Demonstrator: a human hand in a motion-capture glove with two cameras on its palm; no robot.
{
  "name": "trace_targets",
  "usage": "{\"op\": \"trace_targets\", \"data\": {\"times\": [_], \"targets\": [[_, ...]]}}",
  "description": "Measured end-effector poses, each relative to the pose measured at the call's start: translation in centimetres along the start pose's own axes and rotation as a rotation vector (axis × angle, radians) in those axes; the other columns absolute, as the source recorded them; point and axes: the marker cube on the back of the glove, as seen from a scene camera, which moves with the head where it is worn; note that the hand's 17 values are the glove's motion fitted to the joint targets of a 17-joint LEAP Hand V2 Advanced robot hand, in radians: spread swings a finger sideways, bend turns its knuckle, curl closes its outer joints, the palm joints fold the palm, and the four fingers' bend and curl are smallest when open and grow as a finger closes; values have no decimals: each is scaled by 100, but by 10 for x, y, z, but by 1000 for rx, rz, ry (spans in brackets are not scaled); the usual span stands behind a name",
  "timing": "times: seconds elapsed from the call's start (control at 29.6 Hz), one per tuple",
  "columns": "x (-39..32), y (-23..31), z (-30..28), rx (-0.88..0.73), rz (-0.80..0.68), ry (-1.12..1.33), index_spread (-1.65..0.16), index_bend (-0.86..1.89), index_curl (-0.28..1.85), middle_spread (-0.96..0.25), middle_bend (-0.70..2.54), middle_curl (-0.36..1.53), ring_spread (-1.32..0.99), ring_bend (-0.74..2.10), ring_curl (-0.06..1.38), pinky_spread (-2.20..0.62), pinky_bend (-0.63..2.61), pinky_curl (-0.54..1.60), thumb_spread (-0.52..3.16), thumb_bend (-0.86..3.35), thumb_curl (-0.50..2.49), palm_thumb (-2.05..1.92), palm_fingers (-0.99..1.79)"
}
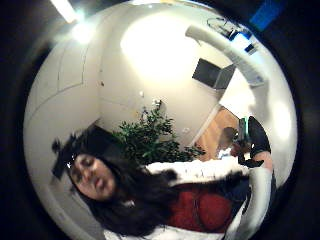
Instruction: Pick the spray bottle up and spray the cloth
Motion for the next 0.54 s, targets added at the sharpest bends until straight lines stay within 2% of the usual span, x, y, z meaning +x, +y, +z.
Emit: {"op": "trace_targets", "data": {"times": [0.07,0.1,0.13,0.24,0.44,0.54], "targets": [[4,39,-15,98,74,-97,-36,16,31,3,29,47,-4,37,40,9,21,36,90,0,64,122,26],[7,58,-20,156,117,-165,-34,17,31,2,28,46,-5,41,40,7,30,38,91,0,64,122,48],[13,77,-25,213,152,-203,-33,16,30,2,26,45,-5,42,38,5,32,37,93,0,64,123,58],[34,108,-35,321,197,-187,-31,9,29,1,23,44,-6,46,40,-2,45,41,95,-1,64,121,71],[38,112,-37,337,201,-175,-29,3,26,-4,27,48,-11,56,46,-15,59,48,103,-2,62,116,84],[38,112,-37,337,201,-175,-30,4,24,-7,30,49,-13,58,48,-17,58,50,109,-2,61,112,79]]}}
